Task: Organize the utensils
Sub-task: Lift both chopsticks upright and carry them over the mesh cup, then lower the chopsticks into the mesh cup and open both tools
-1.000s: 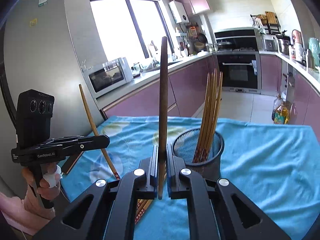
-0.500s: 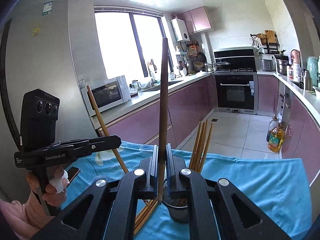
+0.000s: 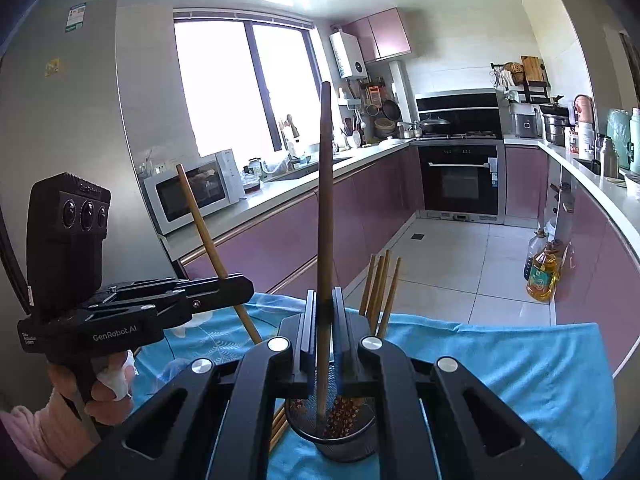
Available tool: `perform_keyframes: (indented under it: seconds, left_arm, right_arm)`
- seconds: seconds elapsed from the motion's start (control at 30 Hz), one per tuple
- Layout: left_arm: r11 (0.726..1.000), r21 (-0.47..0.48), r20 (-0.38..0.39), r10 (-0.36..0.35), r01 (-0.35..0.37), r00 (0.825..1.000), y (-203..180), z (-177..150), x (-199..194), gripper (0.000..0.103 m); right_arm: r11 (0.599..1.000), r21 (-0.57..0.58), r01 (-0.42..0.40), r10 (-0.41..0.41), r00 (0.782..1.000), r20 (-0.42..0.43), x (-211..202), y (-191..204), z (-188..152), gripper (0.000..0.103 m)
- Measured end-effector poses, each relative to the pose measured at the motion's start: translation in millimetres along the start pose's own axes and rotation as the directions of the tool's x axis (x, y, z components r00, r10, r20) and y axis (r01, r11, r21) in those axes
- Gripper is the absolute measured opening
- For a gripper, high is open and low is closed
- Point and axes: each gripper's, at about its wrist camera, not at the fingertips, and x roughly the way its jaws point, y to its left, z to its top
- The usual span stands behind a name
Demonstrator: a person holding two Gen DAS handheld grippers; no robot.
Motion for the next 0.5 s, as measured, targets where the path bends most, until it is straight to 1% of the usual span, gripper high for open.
perform_keyframes:
  seconds: [0.2,0.33,0.5]
  left_arm:
    - [0.999,0.032,-0.091,0.019,-0.016,0.996,-2.5,-14.6,31.7,0.008]
    - [0.998,0.054,-0.155,0.023,-0.015,0.988,-1.4,-26.1,49.0,0.008]
    - [0.998,0.058,-0.215,0.028,-0.016,0.976,3.0,-35.8,70.2,0.008]
  right_arm:
    - [1.000,0.014,0.007,-0.005,0.995,-0.095,18.0,-8.3,-9.5,0.006]
    - [1.000,0.019,0.011,-0.007,0.985,-0.174,32.5,-13.7,-17.4,0.006]
    - [0.999,0.046,0.020,-0.009,0.973,-0.232,49.5,-19.4,-25.8,0.007]
